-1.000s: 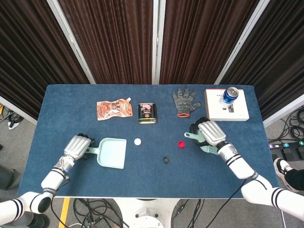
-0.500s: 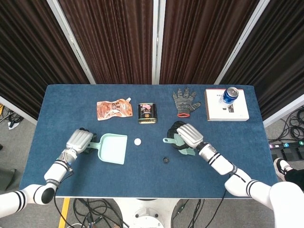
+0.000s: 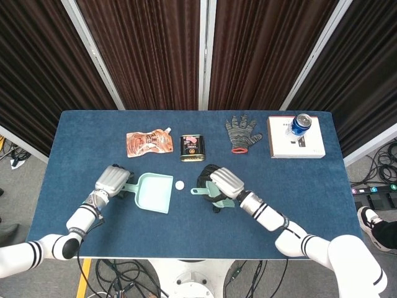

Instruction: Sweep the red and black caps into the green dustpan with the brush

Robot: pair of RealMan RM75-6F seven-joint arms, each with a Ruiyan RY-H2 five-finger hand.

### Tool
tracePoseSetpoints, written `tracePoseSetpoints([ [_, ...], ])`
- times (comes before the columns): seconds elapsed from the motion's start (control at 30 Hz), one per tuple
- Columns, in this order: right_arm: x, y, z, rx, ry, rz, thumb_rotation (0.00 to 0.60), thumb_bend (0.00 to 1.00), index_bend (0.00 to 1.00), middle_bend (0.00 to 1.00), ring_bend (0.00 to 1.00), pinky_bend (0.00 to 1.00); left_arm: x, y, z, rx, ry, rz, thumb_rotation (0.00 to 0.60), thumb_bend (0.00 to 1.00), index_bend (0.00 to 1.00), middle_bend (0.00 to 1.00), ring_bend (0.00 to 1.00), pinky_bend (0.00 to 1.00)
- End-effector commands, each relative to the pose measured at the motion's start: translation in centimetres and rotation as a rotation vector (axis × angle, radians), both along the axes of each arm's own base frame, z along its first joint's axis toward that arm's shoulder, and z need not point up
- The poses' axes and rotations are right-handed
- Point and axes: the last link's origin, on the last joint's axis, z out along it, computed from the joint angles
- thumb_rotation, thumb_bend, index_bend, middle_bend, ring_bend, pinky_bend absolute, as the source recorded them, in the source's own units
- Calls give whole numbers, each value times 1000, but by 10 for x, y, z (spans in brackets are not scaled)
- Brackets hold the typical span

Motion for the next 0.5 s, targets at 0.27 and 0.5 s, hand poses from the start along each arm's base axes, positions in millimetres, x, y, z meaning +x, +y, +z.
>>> tracePoseSetpoints([
  [0.27, 39, 4, -18, 64, -186, -5, 600, 576, 727, 615, 278, 187, 9, -2, -6, -22, 13, -19, 600, 352, 515, 508, 341, 262],
  [0.5, 27, 7, 11, 48, -236, -6, 600, 576, 728, 618, 281, 187, 12, 1, -2, -8, 16, -15, 600, 352, 515, 508, 341, 262],
])
